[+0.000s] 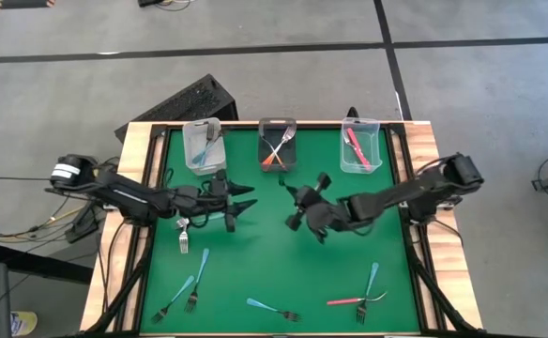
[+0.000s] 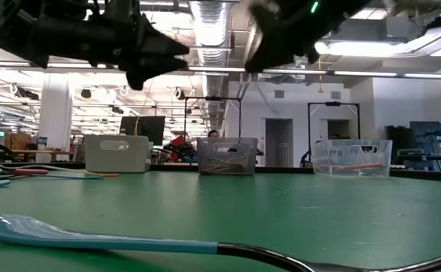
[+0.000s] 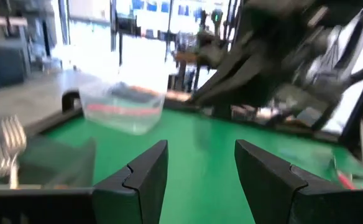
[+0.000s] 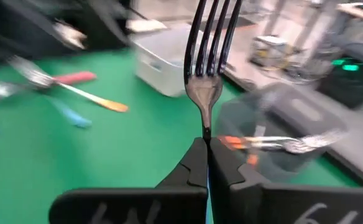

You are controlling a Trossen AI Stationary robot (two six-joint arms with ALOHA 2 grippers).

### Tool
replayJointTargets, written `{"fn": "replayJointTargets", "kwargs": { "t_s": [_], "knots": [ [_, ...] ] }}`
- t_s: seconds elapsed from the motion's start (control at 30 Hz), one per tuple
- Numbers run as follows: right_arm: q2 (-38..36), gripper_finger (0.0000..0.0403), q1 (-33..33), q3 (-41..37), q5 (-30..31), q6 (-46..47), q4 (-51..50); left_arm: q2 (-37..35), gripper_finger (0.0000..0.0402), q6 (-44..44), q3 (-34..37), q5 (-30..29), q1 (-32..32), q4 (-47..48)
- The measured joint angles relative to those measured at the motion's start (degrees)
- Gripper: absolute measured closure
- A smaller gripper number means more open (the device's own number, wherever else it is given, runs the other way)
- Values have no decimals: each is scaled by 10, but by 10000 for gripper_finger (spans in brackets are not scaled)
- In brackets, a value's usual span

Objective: Sort silverware by color (type)
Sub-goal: Put the blue fork into the white bin

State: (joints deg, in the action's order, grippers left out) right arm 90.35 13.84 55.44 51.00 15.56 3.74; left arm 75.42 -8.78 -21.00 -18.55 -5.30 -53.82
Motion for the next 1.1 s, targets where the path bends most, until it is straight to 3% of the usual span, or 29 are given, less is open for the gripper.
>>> {"fn": "replayJointTargets", "kwargs": {
  "t_s": [0.23, 0.5, 0.8, 0.93, 1.1],
  "knots": [
    [60, 393, -50, 0, 45, -41, 65, 65, 229, 55, -48, -104, 8, -36],
    [63, 393, -56, 0, 46, -99, 100, 102, 229, 86, -106, -104, 38, -24],
    [61, 393, -41, 0, 49, -174, 136, 100, 229, 96, -151, 47, 79, 29],
    [62, 393, -42, -1, 49, -175, 138, 100, 241, 91, -166, 48, 88, 56],
    [62, 393, -42, -1, 48, -175, 137, 100, 296, 87, -168, 19, 94, 65]
  ]
}}
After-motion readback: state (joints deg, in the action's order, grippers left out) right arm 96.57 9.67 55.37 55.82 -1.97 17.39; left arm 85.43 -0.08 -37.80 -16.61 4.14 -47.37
